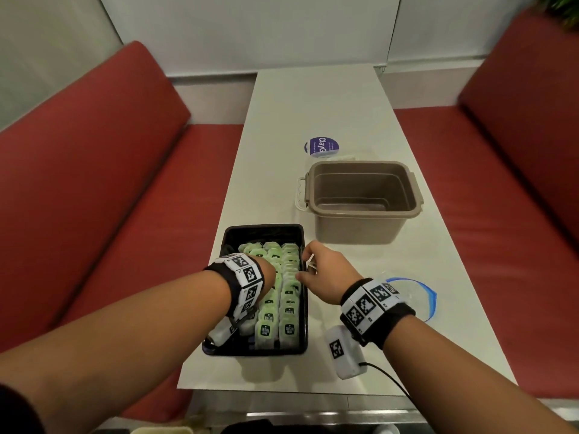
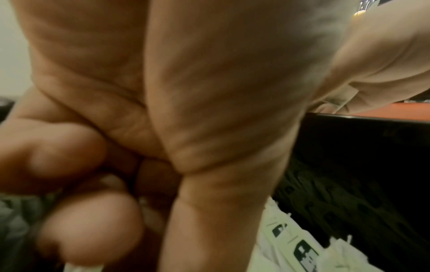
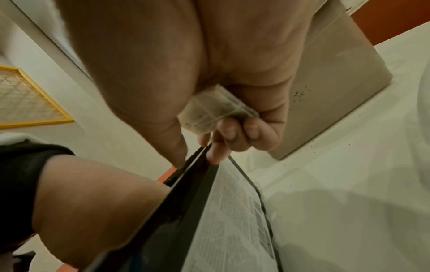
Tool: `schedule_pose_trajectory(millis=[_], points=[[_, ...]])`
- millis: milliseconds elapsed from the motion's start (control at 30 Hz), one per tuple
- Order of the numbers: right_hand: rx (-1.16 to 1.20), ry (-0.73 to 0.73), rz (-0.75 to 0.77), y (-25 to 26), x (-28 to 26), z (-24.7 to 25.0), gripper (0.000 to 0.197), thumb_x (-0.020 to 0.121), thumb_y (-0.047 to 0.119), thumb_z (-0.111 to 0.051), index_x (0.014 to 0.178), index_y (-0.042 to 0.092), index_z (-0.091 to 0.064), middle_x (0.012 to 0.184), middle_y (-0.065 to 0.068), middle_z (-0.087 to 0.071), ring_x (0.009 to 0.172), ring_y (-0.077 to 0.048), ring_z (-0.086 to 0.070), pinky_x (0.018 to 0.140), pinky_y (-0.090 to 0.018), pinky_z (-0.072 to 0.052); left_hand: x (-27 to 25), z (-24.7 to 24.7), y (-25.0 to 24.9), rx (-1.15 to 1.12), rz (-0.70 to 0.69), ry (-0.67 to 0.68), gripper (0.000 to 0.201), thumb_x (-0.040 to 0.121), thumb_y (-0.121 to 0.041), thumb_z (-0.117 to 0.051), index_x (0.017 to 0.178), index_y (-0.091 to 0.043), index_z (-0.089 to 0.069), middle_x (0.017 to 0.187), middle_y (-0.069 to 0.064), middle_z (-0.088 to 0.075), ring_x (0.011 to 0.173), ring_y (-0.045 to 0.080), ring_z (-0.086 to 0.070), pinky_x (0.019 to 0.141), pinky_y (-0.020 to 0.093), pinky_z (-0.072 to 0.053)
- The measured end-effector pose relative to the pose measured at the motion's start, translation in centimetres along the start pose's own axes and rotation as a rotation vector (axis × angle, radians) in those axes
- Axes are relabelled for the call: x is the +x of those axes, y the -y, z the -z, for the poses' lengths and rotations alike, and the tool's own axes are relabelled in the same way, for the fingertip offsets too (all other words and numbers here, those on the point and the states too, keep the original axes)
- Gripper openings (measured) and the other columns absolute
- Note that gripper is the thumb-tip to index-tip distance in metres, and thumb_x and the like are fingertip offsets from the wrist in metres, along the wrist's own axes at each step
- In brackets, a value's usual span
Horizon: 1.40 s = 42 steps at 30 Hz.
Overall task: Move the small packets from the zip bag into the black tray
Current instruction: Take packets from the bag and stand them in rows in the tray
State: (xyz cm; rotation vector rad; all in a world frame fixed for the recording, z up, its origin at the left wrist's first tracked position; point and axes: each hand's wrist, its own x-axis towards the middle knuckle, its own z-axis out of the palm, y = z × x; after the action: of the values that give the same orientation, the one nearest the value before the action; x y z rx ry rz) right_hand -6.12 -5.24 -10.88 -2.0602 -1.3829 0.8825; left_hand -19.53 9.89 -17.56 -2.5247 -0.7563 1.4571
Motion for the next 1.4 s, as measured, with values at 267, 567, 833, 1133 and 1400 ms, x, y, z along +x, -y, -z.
schedule_pose_trajectory(millis=[267,567,833,1133,1400], points=[[0.278,-0.052,0.072,1.0,-0.7,1.8,0.019,0.095,0.013,-0.038,0.094,0.019,-0.055,0.08,0.005,-0.057,0.075,-0.014,-0.052,0.068,-0.031,-0.04,-6.5,3.4,0.5,-0.183,0.018,-0.06,0.033,0.069,-0.053,-0.081,0.096,-0.04,-0.067,0.108,-0.003,-0.068,0.07,0.009,-0.059,0.06,0.025,-0.045],[0.493,-0.008,0.167,2.4,-0.4,1.8,0.031,0.085,0.003,-0.071,0.107,0.021,-0.059,0.083,-0.007,-0.069,0.074,-0.02,-0.066,0.075,-0.037,-0.058,-14.9,7.1,4.1,-0.886,-0.181,-0.611,0.032,0.075,-0.057,-0.076,0.092,-0.031,-0.074,0.079,-0.013,-0.071,0.072,-0.002,-0.062,0.062,0.014,-0.045],[0.235,-0.001,0.202,4.4,0.2,0.8,0.009,0.083,0.027,-0.077,0.076,0.023,-0.074,0.075,0.005,-0.074,0.072,-0.009,-0.067,0.075,-0.034,-0.056,-17.2,4.7,5.0,-0.833,-0.12,-0.789,0.011,0.086,-0.039,-0.071,0.09,-0.029,-0.074,0.072,-0.014,-0.066,0.067,-0.003,-0.057,0.065,0.022,-0.047],[0.045,-0.017,0.316,7.3,0.8,-0.3,0.02,0.081,0.038,-0.078,0.065,0.032,-0.066,0.078,0.008,-0.067,0.075,-0.011,-0.061,0.068,-0.029,-0.051,-17.5,1.2,6.0,-0.865,-0.093,-0.845,0.01,0.087,-0.037,-0.071,0.091,-0.029,-0.074,0.067,-0.017,-0.059,0.065,-0.001,-0.055,0.066,0.026,-0.046],[-0.216,0.197,0.213,8.6,1.6,-2.9,0.014,0.083,0.014,-0.068,0.081,0.025,-0.059,0.076,0.01,-0.059,0.069,-0.008,-0.057,0.069,-0.032,-0.052,-16.5,-2.7,6.5,-0.99,0.082,-0.806,0.024,0.088,-0.051,-0.064,0.091,-0.029,-0.072,0.083,-0.012,-0.069,0.081,0.007,-0.062,0.073,0.029,-0.05]])
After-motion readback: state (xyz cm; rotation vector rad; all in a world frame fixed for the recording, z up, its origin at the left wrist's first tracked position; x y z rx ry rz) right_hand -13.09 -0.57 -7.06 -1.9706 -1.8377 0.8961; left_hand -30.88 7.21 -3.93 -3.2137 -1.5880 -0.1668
